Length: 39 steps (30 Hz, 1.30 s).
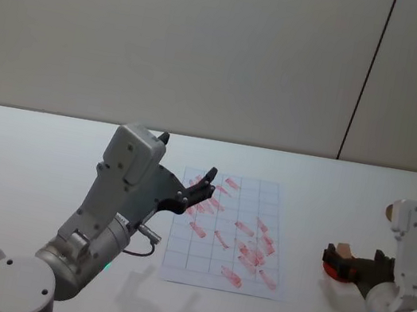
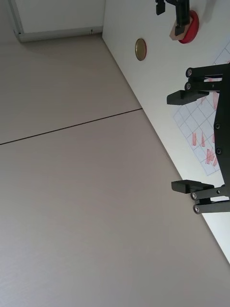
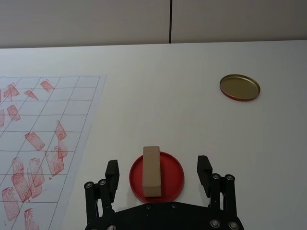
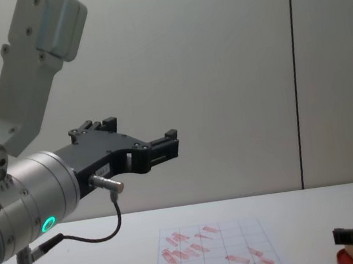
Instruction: Use the one hand to pick up the stamp and affix it onto the A4 paper.
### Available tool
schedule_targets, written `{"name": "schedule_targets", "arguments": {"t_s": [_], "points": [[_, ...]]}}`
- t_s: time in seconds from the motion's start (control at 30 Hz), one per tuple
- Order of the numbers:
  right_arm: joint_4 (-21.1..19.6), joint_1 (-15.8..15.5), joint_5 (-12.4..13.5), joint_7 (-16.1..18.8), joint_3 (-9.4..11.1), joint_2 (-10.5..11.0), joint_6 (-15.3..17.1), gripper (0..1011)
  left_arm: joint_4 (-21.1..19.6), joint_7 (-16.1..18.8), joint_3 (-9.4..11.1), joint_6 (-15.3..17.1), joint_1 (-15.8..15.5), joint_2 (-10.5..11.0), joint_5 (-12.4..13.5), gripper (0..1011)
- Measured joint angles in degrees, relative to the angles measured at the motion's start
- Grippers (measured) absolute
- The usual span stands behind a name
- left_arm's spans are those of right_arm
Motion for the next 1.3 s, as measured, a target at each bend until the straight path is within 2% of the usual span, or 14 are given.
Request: {"name": "schedule_targets", "arguments": {"t_s": [0.57, 0.7, 0.8, 0.83, 0.9, 0.93, 0.97, 1.03, 1.1, 1.13, 1.3], "points": [[5.02, 2.36, -0.83, 0.84, -0.24, -1.17, -0.55, 994, 0.00, 0.01, 0.00, 0.00, 0.00, 0.00, 0.00, 993], [5.62, 2.61, -1.01, 1.03, -0.27, -1.31, -0.67, 922, 0.00, 0.00, 0.00, 0.00, 0.00, 0.00, 0.00, 993], [6.11, 2.80, -1.27, 1.17, -0.30, -1.43, -0.79, 842, 0.00, 0.00, 0.00, 0.00, 0.00, 0.00, 0.00, 993], [6.22, 2.84, -1.33, 1.19, -0.32, -1.45, -0.81, 788, 0.00, 0.00, 0.00, 0.00, 0.00, 0.00, 0.00, 993], [6.36, 2.91, -1.47, 1.24, -0.34, -1.51, -0.87, 769, 0.00, 0.00, 0.00, 0.00, 0.00, 0.00, 0.00, 993], [6.43, 2.94, -1.52, 1.25, -0.34, -1.53, -0.89, 713, 0.00, 0.00, 0.00, 0.00, 0.00, 0.00, 0.00, 993], [6.60, 2.99, -1.65, 1.26, -0.36, -1.57, -0.92, 713, 0.00, 0.00, 0.00, 0.00, 0.00, 0.00, 0.00, 993], [6.82, 3.09, -1.81, 1.26, -0.38, -1.63, -0.95, 619, 0.00, 0.00, 0.00, 0.00, 0.00, 0.00, 0.00, 993], [6.99, 3.14, -1.90, 1.24, -0.39, -1.69, -0.96, 576, 0.00, 0.00, 0.00, 0.00, 0.00, 0.00, 0.00, 993], [7.12, 3.19, -1.95, 1.21, -0.39, -1.73, -0.96, 515, 0.00, 0.00, 0.00, 0.00, 0.00, 0.00, 0.00, 993], [7.52, 3.34, -2.11, 1.01, -0.37, -1.85, -0.93, 372, 0.00, 0.00, 0.00, 0.00, 0.00, 0.00, 0.00, 993]]}}
